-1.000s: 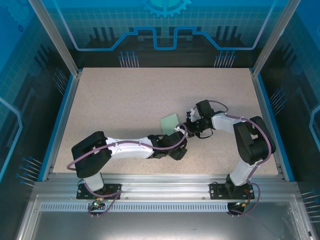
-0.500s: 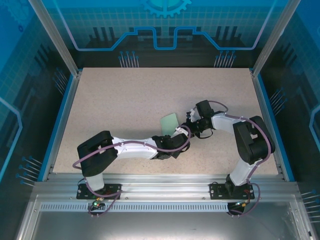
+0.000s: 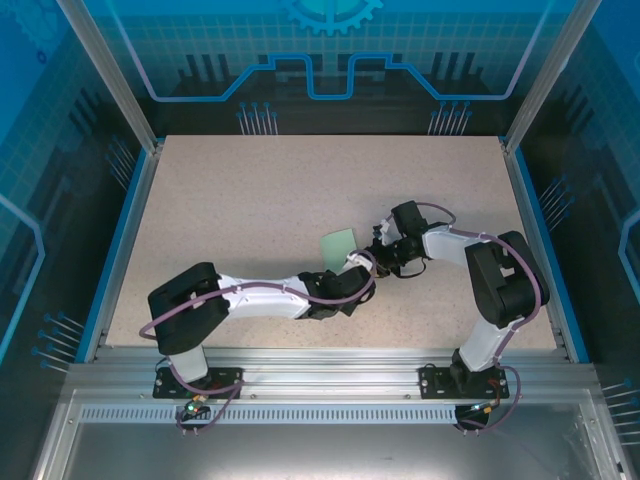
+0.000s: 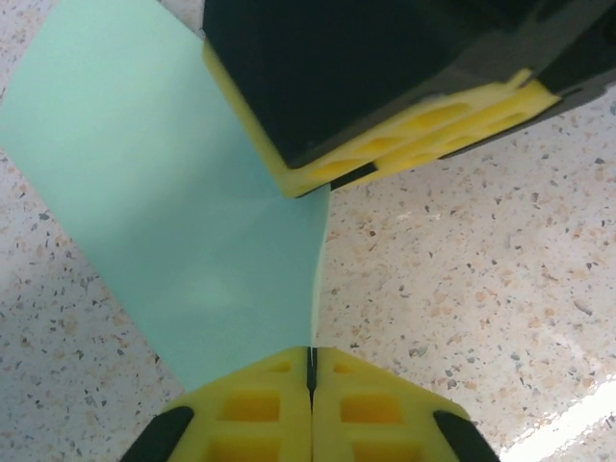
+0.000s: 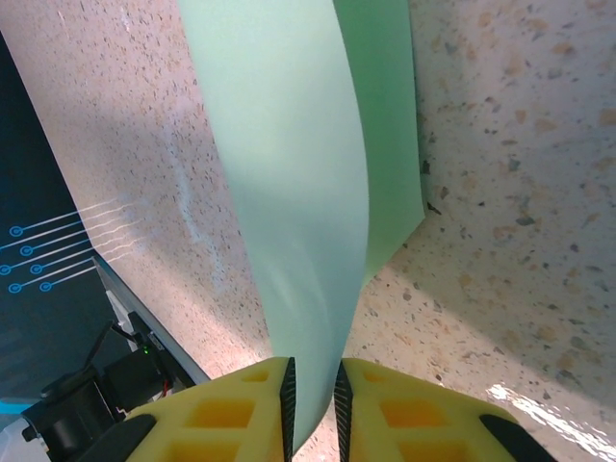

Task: Fold a paper plane with a square sheet of paper (pick it up from the middle)
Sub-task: Third fold the triangle at the center of the table.

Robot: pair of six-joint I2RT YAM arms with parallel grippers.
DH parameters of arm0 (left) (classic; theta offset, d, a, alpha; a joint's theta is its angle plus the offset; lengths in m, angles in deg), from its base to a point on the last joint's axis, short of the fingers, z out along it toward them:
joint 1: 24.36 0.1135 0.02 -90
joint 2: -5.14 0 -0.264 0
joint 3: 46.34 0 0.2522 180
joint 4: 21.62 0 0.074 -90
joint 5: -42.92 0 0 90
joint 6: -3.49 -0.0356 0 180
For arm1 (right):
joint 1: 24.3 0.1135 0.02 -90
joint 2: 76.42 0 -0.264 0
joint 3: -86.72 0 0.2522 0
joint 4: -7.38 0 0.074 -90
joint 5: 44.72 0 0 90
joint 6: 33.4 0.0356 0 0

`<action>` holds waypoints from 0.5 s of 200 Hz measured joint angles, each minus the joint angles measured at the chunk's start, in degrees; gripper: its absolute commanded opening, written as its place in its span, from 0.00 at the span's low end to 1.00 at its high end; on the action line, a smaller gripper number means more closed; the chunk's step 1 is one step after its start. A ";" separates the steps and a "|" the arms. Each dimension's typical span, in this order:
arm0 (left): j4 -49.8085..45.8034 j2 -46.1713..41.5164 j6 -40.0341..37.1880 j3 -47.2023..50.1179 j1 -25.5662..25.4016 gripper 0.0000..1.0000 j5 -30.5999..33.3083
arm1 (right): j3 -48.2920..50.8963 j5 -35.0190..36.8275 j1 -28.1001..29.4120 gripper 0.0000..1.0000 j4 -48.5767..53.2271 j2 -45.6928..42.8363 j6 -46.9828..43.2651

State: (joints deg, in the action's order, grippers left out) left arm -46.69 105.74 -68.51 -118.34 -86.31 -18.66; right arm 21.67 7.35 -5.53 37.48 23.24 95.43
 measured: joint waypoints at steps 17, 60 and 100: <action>0.85 -1.01 0.02 1.11 1.14 0.00 -1.77 | -0.26 0.02 0.00 0.25 0.48 0.00 -0.22; 4.76 -4.74 0.11 5.57 5.18 0.00 -8.90 | -1.70 1.99 -0.04 0.39 2.62 -0.22 -1.33; 8.63 -7.02 1.38 9.77 8.85 0.00 -16.09 | -5.20 5.90 -0.07 0.30 7.26 -1.86 -4.55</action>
State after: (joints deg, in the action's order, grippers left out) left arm -38.06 98.73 -67.13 -108.57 -77.46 -34.75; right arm 16.47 13.25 -5.60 44.74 21.38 90.88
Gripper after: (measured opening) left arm 0.056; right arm 0.341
